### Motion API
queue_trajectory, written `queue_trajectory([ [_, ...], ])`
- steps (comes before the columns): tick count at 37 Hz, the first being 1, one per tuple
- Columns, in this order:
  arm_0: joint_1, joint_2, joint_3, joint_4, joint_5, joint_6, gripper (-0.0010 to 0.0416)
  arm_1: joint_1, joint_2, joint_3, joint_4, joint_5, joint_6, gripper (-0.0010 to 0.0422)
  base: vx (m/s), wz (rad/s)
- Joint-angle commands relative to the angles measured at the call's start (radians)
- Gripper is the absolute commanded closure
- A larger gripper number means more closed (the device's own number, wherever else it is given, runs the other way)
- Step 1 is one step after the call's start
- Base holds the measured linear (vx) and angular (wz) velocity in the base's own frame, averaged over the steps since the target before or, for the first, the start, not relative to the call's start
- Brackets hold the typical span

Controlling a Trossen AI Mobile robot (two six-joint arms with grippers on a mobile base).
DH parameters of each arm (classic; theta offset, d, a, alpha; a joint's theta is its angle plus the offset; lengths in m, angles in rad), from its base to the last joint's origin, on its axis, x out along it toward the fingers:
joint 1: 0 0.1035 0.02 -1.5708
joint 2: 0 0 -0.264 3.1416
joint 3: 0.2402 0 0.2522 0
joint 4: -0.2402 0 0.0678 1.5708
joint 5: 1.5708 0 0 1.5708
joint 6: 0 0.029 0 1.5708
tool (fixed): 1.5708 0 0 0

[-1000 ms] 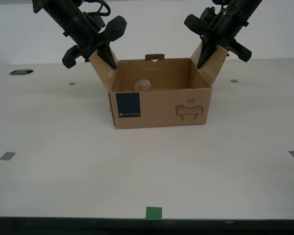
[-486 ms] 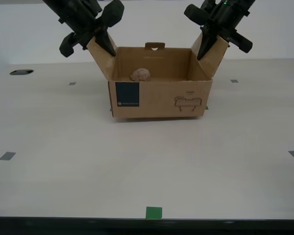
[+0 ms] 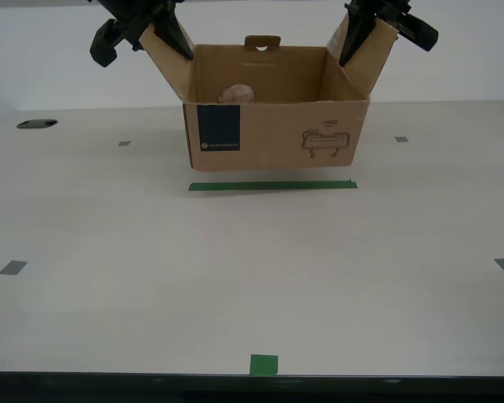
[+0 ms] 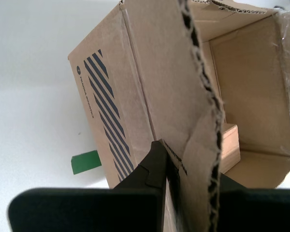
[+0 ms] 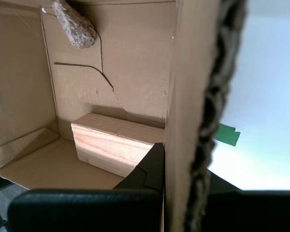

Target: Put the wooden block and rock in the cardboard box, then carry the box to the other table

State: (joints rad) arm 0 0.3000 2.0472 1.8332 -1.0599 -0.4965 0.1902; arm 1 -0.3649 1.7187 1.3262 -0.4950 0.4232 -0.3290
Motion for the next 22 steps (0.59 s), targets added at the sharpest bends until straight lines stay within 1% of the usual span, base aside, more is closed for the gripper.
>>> queue_trajectory([
  [1,0.003,-0.002,0.035,-0.032,-0.022,-0.008,0.0406,-0.004,-0.006,0.042,-0.021,0.032,0.008,0.0413,0.0,0.0],
  [7,0.005,-0.029,0.05,-0.052,-0.021,-0.01,0.0406,-0.004,-0.006,0.13,-0.064,0.031,0.031,0.0413,0.0,0.0],
  [12,0.007,-0.074,0.05,-0.053,0.015,-0.01,0.0406,-0.004,-0.006,0.187,-0.119,0.031,0.051,0.0413,-0.011,-0.001],
  [22,0.008,-0.15,0.05,-0.068,0.016,-0.01,0.0406,-0.004,-0.006,0.203,-0.158,0.032,0.064,0.0412,-0.028,0.004],
])
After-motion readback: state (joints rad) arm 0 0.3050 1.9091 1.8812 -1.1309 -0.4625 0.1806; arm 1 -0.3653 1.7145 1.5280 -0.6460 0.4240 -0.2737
